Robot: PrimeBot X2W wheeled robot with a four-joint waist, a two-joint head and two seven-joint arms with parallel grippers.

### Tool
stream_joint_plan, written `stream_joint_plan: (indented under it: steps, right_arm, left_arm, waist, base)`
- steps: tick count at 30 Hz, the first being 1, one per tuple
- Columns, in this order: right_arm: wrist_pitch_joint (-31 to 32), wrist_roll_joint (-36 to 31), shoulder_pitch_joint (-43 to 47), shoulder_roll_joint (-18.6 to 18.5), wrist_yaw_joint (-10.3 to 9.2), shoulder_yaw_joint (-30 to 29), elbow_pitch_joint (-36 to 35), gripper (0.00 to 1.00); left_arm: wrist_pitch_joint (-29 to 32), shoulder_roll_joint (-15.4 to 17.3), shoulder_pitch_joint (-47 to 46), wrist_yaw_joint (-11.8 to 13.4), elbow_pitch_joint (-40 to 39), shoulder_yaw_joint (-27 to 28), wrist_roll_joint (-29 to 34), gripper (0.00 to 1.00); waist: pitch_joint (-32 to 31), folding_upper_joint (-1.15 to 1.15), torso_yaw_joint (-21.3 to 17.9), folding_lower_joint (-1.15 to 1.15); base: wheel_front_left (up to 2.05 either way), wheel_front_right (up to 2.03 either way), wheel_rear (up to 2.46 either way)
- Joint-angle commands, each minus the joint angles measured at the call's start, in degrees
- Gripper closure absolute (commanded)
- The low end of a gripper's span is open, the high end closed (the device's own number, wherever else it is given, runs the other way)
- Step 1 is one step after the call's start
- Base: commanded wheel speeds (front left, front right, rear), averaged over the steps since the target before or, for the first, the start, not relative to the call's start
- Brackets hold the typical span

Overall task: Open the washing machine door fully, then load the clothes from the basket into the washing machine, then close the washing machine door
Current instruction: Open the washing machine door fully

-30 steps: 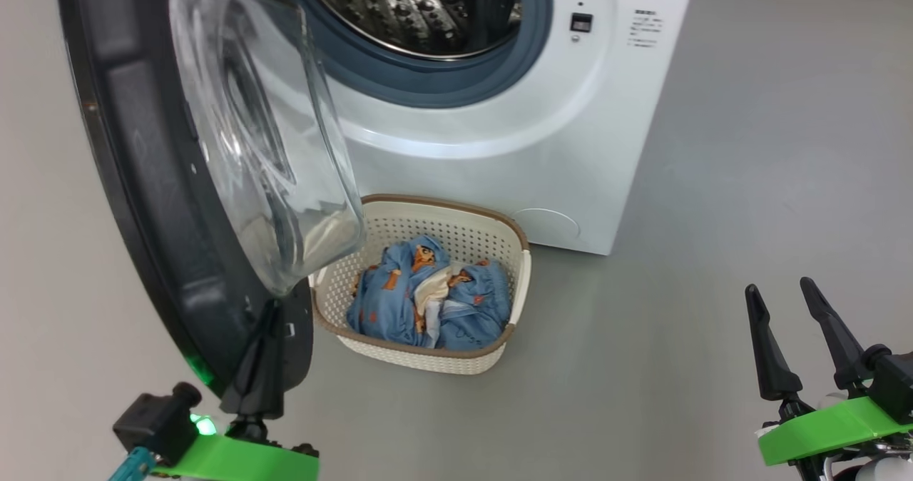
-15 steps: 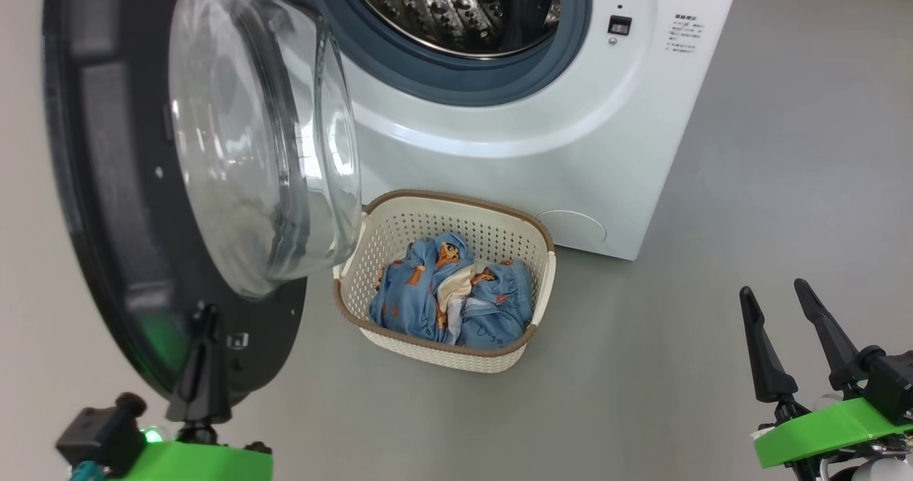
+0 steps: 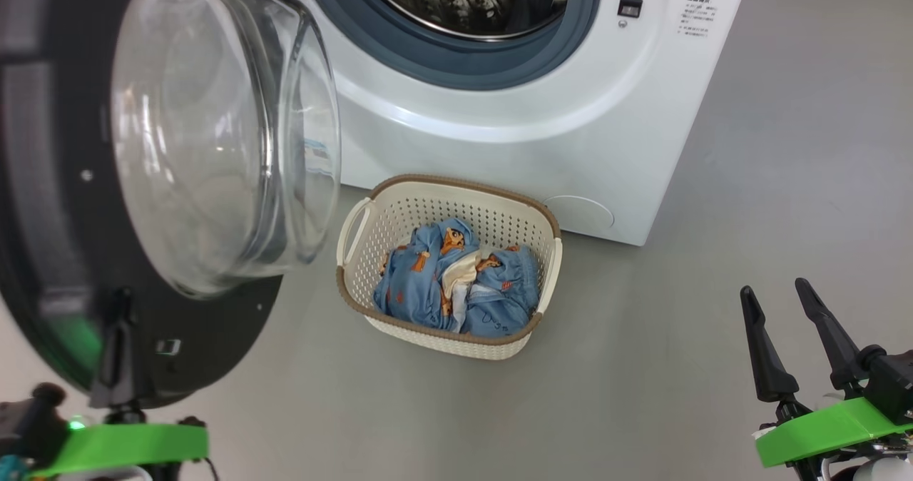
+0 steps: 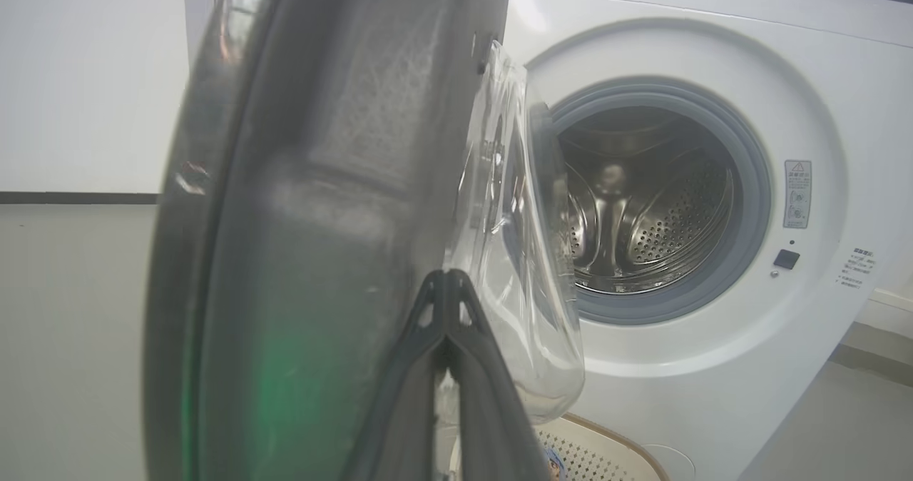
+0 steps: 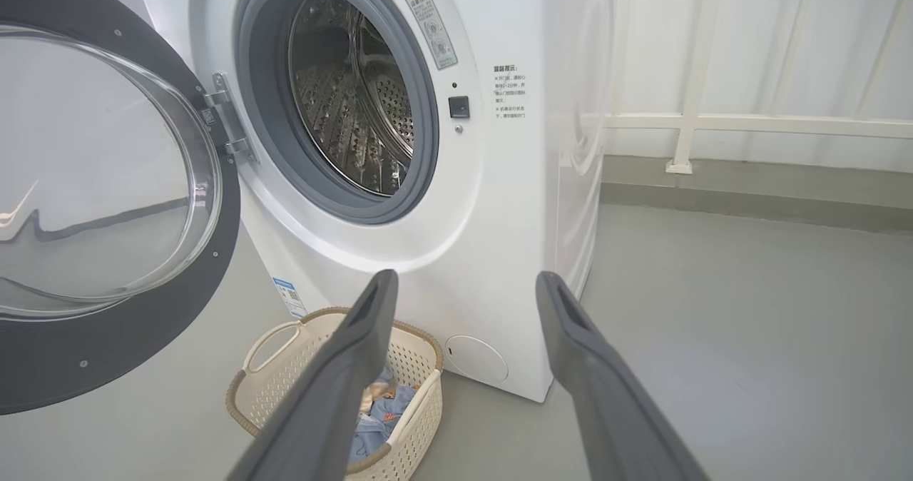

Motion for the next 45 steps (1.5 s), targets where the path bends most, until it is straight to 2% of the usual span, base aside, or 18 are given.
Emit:
stream_joint_plan:
  steps: [1,13,27,45]
  right_arm:
    - [-0.70,-0.57,-1.76,-1.24,0.25,1.16,-1.51,0.00]
    - [-0.70,-0.79,-3.58,-2.04,0.25,1.58,-1.58,0.00]
    - [-0.70,-1.02,-6.21,-3.37,0.25,2.19,-1.58,0.00]
    - [-0.70,-1.07,-9.01,-5.06,0.25,3.64,-1.24,0.00]
  left_arm:
    - [-0.36,2.57,-2.62,0.33,-0.77,3.44,0.43,1.00]
    - [-0.36,5.08,-8.13,0.54,3.90,10.52,1.76,1.00]
    - [-0.36,8.99,-15.56,0.84,13.51,19.16,4.88,1.00]
    - [-0.36,14.52,-23.09,1.93,23.17,27.04,9.99,1.00]
  waist:
    - [0.52,0.00,0.04,0.00]
    - [4.01,0.00,0.03,0.00]
    - [8.45,0.00,0.12,0.00]
    - [12.31,0.00,-0.02,0.00]
  base:
    - [0.00,0.00,0.00]
    - [0.00,0.00,0.00]
    - [0.00,0.00,0.00]
    - [0.00,0.00,0.00]
